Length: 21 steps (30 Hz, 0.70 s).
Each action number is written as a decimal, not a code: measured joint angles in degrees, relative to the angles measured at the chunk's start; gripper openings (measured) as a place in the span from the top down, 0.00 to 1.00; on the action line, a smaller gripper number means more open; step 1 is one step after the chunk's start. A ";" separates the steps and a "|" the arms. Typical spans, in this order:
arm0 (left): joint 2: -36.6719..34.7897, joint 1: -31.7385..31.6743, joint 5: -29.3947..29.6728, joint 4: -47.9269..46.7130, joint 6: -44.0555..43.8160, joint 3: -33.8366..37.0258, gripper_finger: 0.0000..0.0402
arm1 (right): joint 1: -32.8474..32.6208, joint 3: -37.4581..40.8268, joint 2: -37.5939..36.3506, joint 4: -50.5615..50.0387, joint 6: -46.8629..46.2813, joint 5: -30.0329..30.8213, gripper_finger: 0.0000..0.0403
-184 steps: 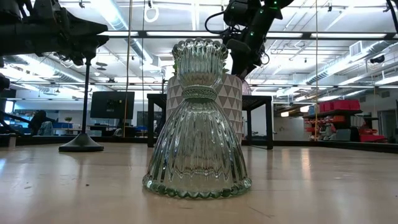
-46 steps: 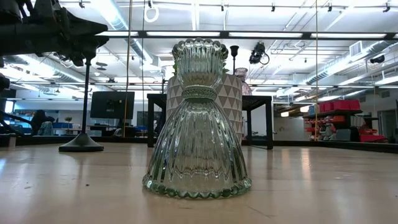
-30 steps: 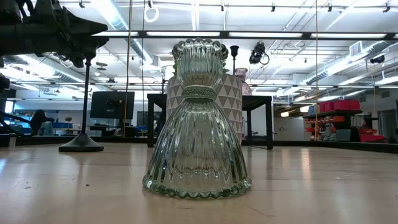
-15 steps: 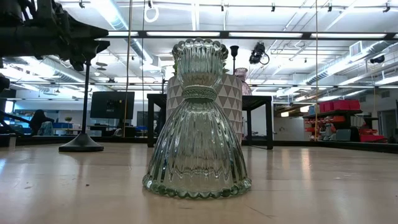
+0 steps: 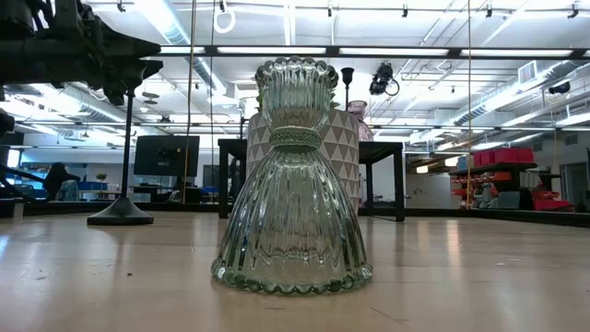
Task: Pick & Place candle stick holders
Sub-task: Put the bottom black candle holder on the shelf
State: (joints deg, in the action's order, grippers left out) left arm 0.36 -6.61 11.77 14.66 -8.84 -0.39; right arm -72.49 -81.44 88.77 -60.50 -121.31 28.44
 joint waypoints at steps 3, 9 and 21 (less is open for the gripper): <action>0.00 -0.01 -0.02 0.00 0.00 -0.01 0.53 | 0.02 1.53 0.00 3.94 0.04 -1.29 0.31; 0.00 0.00 -0.02 0.00 -0.01 0.00 0.53 | 0.04 6.65 0.00 13.63 0.06 -2.97 0.31; 0.00 -0.01 -0.02 0.00 -0.02 0.00 0.53 | 0.31 14.10 0.00 21.47 -0.73 -4.64 0.31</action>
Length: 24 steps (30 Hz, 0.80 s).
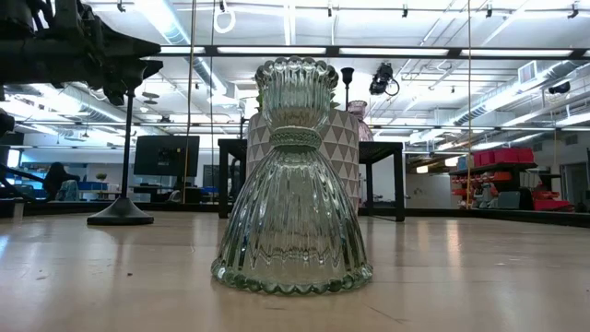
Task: Pick & Place candle stick holders
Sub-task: Put the bottom black candle holder on the shelf
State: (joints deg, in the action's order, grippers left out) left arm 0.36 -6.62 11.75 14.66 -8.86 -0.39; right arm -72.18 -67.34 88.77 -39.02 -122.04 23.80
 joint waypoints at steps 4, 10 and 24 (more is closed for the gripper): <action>0.00 0.01 -0.01 0.02 0.00 0.00 0.53 | 0.56 1.97 -0.02 1.96 0.87 -0.08 0.31; 0.00 0.00 -0.02 0.02 0.00 0.01 0.53 | 0.96 2.79 0.00 3.54 0.45 -0.67 0.31; 0.00 -0.01 -0.02 0.02 0.00 -0.01 0.53 | 0.91 2.79 -0.01 4.83 4.11 2.04 0.31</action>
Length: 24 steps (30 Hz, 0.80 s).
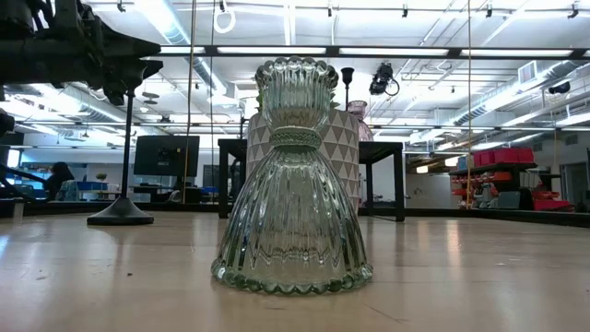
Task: Pick & Place candle stick holders
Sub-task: Put the bottom black candle holder on the shelf
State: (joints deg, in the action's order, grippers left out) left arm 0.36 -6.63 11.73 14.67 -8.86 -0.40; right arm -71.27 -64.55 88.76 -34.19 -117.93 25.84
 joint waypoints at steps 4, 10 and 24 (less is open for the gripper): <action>0.00 0.02 0.00 0.00 -0.06 0.02 0.53 | -0.17 0.00 -0.01 1.31 1.31 0.71 0.31; 0.00 0.01 0.02 0.00 -1.07 0.01 0.53 | -0.17 0.00 -0.01 2.81 0.26 0.49 0.31; 0.00 0.00 0.01 -0.01 -1.18 0.00 0.53 | -0.19 0.00 -2.64 2.90 2.86 2.24 0.31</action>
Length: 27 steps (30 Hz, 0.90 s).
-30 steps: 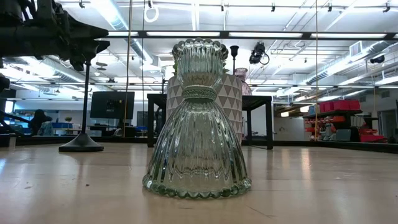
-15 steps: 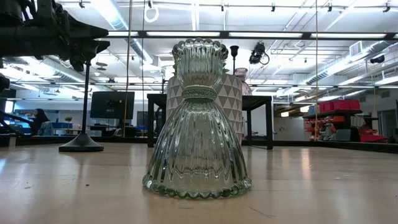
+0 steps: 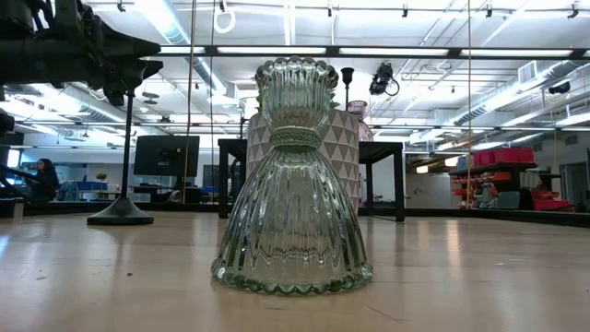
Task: Pick & Place candle stick holders
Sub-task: Put the bottom black candle holder on the shelf
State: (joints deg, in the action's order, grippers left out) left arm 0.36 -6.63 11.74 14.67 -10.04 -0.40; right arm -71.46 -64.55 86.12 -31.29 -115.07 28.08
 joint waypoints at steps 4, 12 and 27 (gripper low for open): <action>0.00 0.00 0.00 -0.01 -1.27 0.01 0.53 | -0.38 0.00 -2.13 -1.93 1.60 2.71 0.31; 0.00 0.00 0.01 -0.01 -1.29 0.00 0.53 | -5.62 0.00 -2.94 -2.25 5.77 15.29 0.31; 0.00 0.07 -0.01 -0.01 -1.28 0.01 0.53 | -9.88 -0.09 0.07 -1.55 -1.16 17.54 0.41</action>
State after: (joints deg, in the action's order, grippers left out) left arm 0.36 -6.57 11.73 14.66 -11.32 -0.39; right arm -81.34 -64.64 86.20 -32.84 -116.23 45.62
